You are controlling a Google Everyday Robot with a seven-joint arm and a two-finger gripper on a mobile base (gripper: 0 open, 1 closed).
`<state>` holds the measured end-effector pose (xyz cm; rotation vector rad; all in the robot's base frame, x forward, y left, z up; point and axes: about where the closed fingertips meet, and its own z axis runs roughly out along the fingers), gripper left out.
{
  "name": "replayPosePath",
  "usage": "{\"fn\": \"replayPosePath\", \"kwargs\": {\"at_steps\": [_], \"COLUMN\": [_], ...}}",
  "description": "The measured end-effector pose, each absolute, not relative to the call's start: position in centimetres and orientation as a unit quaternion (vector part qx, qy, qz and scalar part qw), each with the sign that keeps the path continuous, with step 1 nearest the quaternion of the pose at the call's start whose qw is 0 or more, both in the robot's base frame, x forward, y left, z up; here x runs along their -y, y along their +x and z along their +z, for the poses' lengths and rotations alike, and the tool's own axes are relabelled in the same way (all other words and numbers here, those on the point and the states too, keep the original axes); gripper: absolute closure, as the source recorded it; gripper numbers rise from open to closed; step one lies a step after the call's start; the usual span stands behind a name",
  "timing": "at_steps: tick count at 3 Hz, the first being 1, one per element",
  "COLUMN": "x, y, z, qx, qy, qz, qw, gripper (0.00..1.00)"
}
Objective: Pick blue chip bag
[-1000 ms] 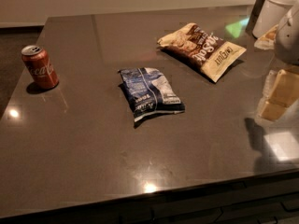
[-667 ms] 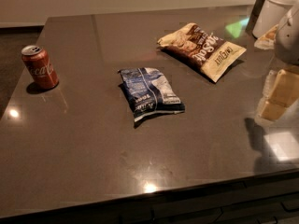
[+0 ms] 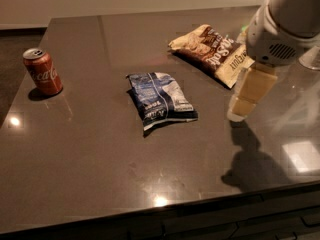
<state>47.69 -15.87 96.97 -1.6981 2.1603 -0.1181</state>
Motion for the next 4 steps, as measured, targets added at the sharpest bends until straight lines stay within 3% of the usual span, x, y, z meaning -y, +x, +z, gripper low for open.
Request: {"fn": "replayPosePath", "kwargs": {"at_steps": [2, 4], "x": [11.4, 8.0], "y": [53.2, 55.3], "z": [93.6, 88.9], "qx": [-0.794, -0.806], "qy": [-0.572, -0.557], "qz": [0.005, 0.043], "qw": [0.208, 0.193], "gripper": [0.0, 0.0]}}
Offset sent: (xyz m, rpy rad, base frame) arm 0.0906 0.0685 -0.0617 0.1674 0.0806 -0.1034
